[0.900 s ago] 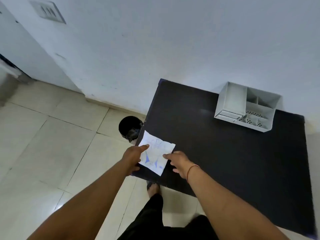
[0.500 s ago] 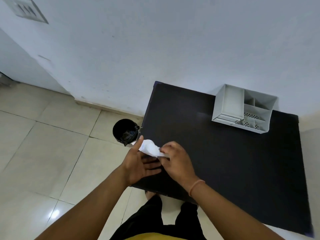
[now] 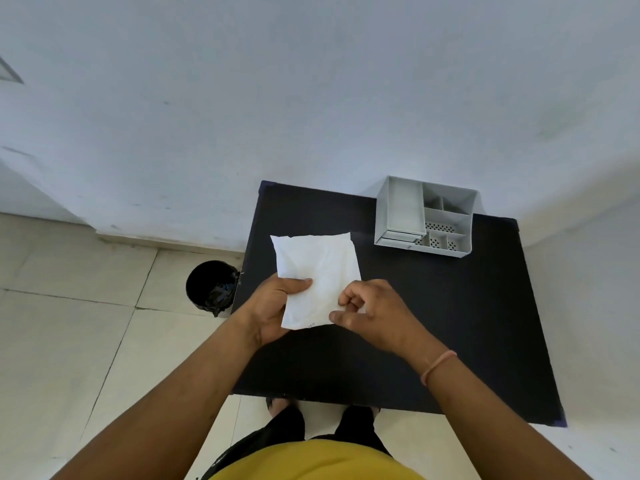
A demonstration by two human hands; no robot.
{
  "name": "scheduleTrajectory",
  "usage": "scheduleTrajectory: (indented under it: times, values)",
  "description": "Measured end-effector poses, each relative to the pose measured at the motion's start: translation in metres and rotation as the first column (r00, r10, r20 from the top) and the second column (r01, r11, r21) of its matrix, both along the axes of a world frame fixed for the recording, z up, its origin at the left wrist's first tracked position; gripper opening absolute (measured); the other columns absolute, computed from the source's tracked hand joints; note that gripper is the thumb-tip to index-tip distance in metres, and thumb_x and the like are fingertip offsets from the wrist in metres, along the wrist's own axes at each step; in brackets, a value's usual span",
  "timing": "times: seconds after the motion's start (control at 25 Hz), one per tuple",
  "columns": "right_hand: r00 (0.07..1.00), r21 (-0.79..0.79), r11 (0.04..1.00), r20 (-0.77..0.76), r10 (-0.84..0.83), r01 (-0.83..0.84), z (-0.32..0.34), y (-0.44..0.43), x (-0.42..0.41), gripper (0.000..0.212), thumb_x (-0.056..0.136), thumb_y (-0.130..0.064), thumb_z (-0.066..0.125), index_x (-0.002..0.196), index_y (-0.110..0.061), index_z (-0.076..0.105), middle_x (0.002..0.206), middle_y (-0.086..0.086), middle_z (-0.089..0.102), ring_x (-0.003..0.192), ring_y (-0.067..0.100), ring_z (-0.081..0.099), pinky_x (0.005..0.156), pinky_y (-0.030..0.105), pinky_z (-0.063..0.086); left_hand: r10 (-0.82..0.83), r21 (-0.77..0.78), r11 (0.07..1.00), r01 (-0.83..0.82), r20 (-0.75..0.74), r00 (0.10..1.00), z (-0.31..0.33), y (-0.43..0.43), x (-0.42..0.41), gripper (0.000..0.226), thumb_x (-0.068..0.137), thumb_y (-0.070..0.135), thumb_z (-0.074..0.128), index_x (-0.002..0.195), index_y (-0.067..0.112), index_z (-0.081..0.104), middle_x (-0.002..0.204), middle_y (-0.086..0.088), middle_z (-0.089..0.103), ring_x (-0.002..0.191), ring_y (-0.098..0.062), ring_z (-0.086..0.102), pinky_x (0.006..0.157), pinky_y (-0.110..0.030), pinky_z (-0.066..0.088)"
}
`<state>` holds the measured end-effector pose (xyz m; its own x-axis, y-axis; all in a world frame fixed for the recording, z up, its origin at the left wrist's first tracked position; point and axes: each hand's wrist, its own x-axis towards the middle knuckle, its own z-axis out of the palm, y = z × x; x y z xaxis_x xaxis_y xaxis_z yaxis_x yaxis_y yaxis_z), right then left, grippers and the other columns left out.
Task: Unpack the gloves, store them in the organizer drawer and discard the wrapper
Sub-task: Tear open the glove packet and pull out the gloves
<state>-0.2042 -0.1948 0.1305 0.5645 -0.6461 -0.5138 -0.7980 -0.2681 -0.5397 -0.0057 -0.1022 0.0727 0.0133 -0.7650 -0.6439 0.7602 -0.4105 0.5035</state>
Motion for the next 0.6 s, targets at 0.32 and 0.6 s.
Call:
scheduleTrajectory:
  times: [0.32, 0.6]
  values:
    - [0.976, 0.286, 0.957, 0.194, -0.103, 0.044, 0.013, 0.002, -0.028, 0.014, 0.090, -0.030, 0.081, 0.096, -0.017, 0.079, 0.102, -0.008, 0.072, 0.099, 0.010, 0.066, 0.085, 0.022, 0.050, -0.106, -0.022, 0.994, 0.106, -0.013, 0.994, 0.003, -0.009, -0.008, 0.054, 0.096, 0.009, 0.066, 0.149, 0.015, 0.058, 0.142, -0.021, 0.068, 0.127, -0.047, 0.065, 0.087, -0.057, 0.063]
    - [0.987, 0.438, 0.899, 0.143, -0.070, 0.001, 0.023, -0.007, -0.056, 0.006, 0.095, -0.030, 0.076, 0.097, -0.024, 0.077, 0.114, -0.007, 0.069, 0.112, 0.010, 0.060, 0.096, 0.026, 0.044, -0.164, -0.022, 0.986, 0.163, -0.097, 0.982, 0.000, -0.004, -0.030, 0.052, 0.099, 0.015, 0.061, 0.150, 0.016, 0.056, 0.136, -0.019, 0.073, 0.121, -0.044, 0.071, 0.088, -0.056, 0.064]
